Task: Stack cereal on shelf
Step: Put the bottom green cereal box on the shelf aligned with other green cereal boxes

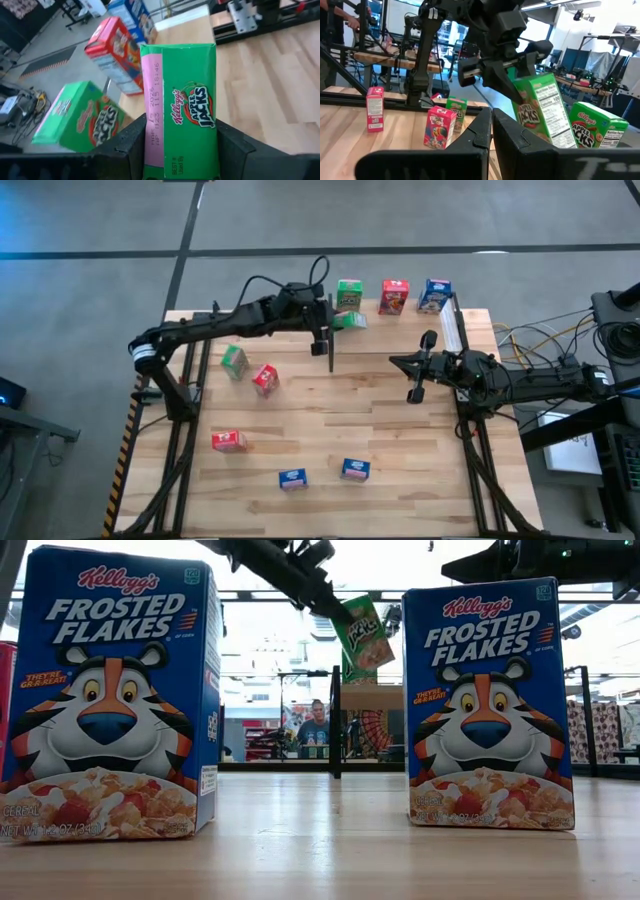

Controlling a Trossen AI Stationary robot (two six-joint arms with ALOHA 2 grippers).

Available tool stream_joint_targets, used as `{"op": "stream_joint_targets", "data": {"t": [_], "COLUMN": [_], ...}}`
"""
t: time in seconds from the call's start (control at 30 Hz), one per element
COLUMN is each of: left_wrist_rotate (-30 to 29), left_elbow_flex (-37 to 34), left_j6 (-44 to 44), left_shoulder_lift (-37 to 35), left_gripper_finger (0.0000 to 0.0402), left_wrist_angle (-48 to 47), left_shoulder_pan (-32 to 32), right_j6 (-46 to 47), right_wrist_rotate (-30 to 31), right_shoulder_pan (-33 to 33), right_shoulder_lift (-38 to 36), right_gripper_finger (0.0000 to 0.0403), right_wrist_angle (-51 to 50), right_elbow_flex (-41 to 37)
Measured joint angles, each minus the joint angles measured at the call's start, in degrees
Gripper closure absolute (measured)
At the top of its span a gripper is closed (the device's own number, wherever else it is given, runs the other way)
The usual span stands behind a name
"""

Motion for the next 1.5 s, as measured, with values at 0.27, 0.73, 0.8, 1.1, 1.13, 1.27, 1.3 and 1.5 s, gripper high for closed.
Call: {"op": "stream_joint_targets", "data": {"t": [0.27, 0.73, 0.8, 1.1, 1.13, 1.27, 1.3, 1.5], "left_wrist_rotate": [5.97, 5.75, 5.7, 5.57, 5.6, 5.9, 5.9, 5.92], "left_elbow_flex": [-0.04, -0.15, -0.15, -0.15, -0.15, -2.31, -3.08, -8.69], "left_j6": [-2.63, -2.06, -1.71, -2.8, -2.84, -2.84, -2.77, -2.44], "left_shoulder_lift": [0.7, -1.05, -2.45, -6.66, -6.66, -6.64, -6.64, -6.62], "left_gripper_finger": [0.0212, 0.0175, 0.0175, 0.0175, 0.0176, 0.0185, 0.019, 0.0227], "left_wrist_angle": [-0.43, -2.22, -4.02, -12.62, -13.64, -13.92, -13.33, -4.34], "left_shoulder_pan": [1.18, 1.18, 1.18, 0.88, 0.73, -0.3, -0.62, -1.85], "right_j6": [-0.02, -0.02, -0.02, 0.57, 1.03, 2.97, 3.43, 7.1], "right_wrist_rotate": [0.03, 0.05, 0.05, 0.13, 0.21, 4.52, 6.02, 8.18], "right_shoulder_pan": [0.0, 0.0, 0.0, 0.0, 0.0, 0.0, 0.0, -0.39], "right_shoulder_lift": [0.0, 0.04, 0.05, 0.13, 0.16, 1.01, 1.58, 7.43], "right_gripper_finger": [0.0394, 0.0394, 0.0394, 0.0394, 0.0394, 0.0394, 0.0394, 0.0394], "right_wrist_angle": [-0.01, -0.28, -0.4, -0.45, -0.44, -1.33, -2.04, -4.4], "right_elbow_flex": [0.0, 0.0, 0.0, 0.02, 0.0, 0.36, 0.79, 4.74]}}
